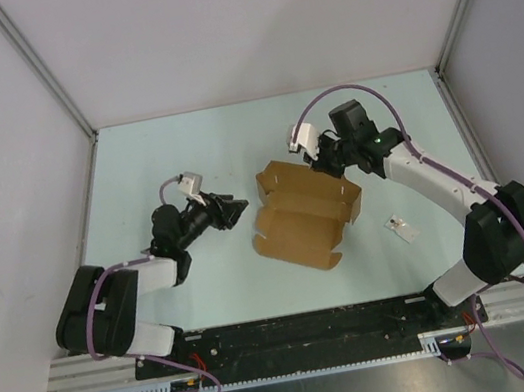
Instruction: Fold the paper box
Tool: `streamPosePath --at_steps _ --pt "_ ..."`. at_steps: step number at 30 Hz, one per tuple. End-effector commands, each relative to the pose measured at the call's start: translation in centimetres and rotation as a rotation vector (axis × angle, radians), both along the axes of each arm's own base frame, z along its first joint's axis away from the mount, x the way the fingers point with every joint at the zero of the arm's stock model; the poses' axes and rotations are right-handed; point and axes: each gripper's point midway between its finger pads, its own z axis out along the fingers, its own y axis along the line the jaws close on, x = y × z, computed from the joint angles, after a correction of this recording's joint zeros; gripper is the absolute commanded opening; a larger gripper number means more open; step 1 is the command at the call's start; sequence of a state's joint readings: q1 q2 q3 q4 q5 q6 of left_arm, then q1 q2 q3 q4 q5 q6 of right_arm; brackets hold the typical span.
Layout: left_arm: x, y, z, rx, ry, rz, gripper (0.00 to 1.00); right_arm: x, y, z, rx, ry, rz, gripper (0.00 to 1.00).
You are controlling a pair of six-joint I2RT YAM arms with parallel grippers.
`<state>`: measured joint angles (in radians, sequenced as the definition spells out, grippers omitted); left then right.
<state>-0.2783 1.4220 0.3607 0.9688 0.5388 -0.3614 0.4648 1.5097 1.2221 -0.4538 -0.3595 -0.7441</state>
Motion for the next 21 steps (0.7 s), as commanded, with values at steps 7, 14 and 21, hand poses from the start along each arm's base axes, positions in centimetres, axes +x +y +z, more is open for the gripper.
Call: streamPosePath --at_steps 7,14,21 --pt "0.5 -3.4 -1.3 0.059 -0.047 -0.121 0.61 -2.5 0.6 1.4 0.03 -0.009 0.077 0.0" --pt "-0.2 -3.8 -1.6 0.041 -0.07 -0.152 0.61 -3.5 1.1 0.4 0.001 -0.005 0.086 0.0" --pt "0.0 -3.9 -2.4 0.046 -0.057 -0.151 0.61 -3.7 1.1 0.1 -0.018 -0.016 0.072 0.0"
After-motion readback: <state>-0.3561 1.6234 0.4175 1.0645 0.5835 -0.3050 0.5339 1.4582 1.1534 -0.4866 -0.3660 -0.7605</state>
